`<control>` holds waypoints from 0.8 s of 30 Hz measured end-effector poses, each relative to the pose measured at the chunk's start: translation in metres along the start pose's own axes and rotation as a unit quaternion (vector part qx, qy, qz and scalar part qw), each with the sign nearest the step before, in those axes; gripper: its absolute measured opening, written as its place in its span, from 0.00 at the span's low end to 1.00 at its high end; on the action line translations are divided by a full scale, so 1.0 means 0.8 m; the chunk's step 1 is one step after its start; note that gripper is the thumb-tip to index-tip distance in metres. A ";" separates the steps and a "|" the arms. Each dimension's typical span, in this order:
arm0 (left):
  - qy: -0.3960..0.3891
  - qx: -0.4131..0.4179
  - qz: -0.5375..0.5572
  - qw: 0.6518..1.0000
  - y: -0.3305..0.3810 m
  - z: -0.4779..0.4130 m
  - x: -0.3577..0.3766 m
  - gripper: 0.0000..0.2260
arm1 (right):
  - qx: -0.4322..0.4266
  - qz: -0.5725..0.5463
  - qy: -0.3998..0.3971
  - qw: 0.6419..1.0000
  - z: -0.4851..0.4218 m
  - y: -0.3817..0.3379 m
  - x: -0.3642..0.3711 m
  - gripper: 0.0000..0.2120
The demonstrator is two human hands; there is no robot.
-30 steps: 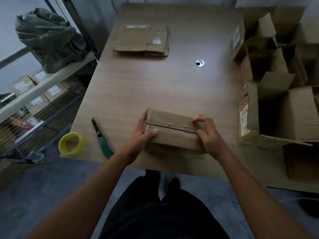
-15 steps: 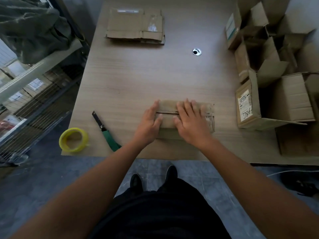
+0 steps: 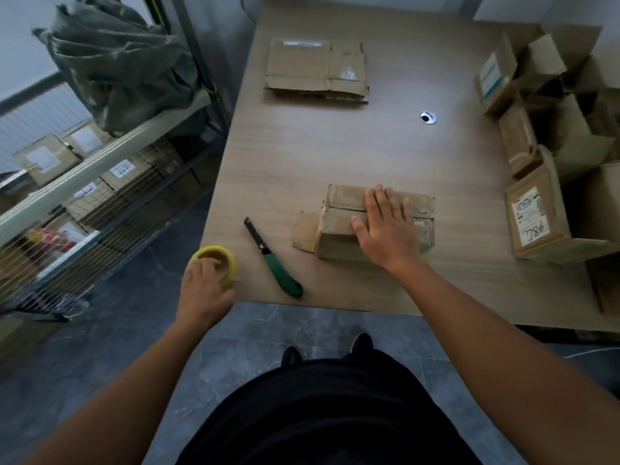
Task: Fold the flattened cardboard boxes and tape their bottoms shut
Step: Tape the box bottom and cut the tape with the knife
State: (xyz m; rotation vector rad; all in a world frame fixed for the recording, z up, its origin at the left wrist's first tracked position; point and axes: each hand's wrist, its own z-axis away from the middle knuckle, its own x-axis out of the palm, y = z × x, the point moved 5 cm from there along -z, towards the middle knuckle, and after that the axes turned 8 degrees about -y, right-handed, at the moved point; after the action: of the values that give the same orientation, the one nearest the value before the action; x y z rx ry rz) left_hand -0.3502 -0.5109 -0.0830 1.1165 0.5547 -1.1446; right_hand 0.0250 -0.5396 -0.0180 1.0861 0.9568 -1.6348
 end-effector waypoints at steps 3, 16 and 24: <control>-0.037 0.056 -0.142 0.988 -0.038 -0.015 0.023 0.17 | -0.002 -0.004 0.001 1.000 0.001 0.002 0.001 0.35; 0.091 0.181 -0.144 0.969 0.054 0.007 -0.024 0.10 | -0.048 -0.143 0.005 0.989 0.007 0.006 -0.011 0.39; 0.131 0.325 -0.104 0.931 0.232 0.007 -0.050 0.06 | -0.112 -0.212 0.051 0.970 0.015 0.019 -0.017 0.39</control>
State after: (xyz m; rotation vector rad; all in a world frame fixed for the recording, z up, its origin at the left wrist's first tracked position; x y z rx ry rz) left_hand -0.1963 -0.4987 0.0275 1.8363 0.5174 -1.4238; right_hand 0.0392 -0.5513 -0.0026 0.8555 1.4828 -1.7617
